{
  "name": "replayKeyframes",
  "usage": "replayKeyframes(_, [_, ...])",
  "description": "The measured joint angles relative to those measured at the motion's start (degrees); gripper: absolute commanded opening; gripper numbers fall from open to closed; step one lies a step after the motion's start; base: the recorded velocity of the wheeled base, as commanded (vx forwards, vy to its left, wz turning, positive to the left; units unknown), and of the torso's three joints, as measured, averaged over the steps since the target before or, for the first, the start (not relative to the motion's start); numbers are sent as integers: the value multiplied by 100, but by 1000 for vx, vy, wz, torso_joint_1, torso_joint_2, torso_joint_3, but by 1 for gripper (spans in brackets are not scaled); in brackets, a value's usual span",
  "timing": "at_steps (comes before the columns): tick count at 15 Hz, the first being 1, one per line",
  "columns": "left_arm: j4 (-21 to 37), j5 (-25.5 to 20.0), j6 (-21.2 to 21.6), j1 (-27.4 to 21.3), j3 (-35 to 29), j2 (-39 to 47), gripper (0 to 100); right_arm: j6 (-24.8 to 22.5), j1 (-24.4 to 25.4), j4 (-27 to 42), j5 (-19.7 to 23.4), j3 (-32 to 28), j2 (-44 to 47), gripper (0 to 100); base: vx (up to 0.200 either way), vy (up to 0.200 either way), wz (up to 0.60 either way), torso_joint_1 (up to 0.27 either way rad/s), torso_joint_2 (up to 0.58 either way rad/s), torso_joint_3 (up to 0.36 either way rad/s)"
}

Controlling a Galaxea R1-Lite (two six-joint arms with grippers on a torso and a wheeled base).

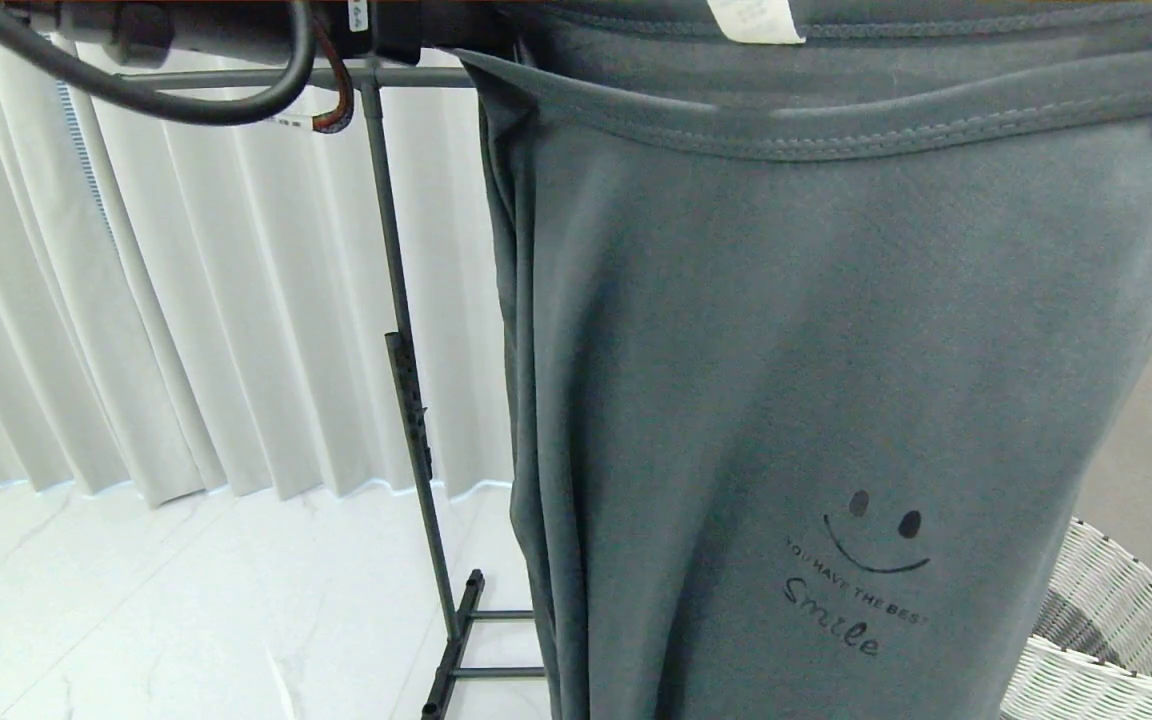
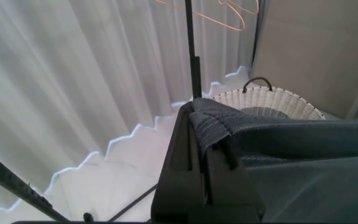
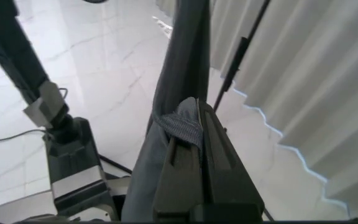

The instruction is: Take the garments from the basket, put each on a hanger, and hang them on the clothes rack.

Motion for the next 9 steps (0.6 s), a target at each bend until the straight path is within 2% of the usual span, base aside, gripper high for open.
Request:
replayKeyframes(2, [668,-9,-169,22,0,-108,0,-27,-221,-7,-271,2,62,0,0,0,0,0,0,0])
replayKeyframes(5, [1501,-110,-1108,24,0,-373,0,-156,-505,-394,-714,2,306,0,0,0,0,0,0,0])
replayKeyframes(8, [1911,-662,-1948,-99,0,-651,0,-163,-514,-1193,-719,2,694,0,0,0,0,0,0,0])
replayKeyframes(9, [2022,-897,-2080,-154,0,-769,0,-161,-477,-1359,-713,0,829,0,0,0,0,0,0,0])
